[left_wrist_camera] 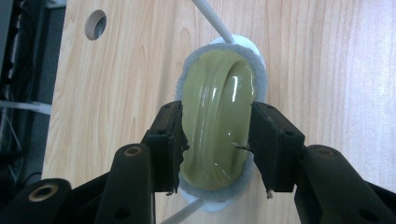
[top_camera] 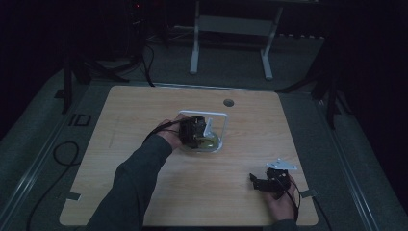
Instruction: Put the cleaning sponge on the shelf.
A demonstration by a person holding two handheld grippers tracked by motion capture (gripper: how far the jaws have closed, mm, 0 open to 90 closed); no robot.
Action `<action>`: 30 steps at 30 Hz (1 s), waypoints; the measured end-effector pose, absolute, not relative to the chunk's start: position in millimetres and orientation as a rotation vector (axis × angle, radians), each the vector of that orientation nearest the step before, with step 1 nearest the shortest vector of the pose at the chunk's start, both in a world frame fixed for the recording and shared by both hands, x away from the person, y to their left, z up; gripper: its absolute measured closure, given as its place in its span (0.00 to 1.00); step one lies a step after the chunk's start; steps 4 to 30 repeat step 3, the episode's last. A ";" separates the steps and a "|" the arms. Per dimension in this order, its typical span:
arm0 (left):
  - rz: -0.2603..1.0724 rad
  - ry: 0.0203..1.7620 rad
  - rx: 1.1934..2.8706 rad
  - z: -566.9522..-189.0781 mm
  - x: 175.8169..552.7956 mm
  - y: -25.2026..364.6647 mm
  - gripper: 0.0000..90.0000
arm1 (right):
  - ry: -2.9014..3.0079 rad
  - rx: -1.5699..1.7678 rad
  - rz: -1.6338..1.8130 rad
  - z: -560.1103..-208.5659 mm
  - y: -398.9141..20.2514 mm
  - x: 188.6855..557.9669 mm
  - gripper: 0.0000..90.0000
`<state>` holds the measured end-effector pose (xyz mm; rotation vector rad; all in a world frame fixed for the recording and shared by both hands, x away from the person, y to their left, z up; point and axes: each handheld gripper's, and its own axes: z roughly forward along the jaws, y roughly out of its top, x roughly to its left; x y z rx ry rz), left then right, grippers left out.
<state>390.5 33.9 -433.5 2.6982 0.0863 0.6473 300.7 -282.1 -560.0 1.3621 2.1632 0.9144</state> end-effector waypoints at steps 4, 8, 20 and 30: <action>0.615 0.112 2.669 -431.1 389.0 38.6 0.61 | 2.163 1.362 0.914 -560.0 -282.1 300.7 0.13; 0.615 0.112 2.669 -431.1 389.0 38.6 0.61 | 2.163 1.362 0.914 -560.0 -282.1 300.7 0.13; 0.615 0.112 2.669 -431.1 389.0 38.6 0.61 | 2.163 1.362 0.914 -560.0 -282.1 300.7 0.13; 0.615 0.112 2.669 -431.1 389.0 38.6 0.61 | 2.163 1.362 0.914 -560.0 -282.1 300.7 0.13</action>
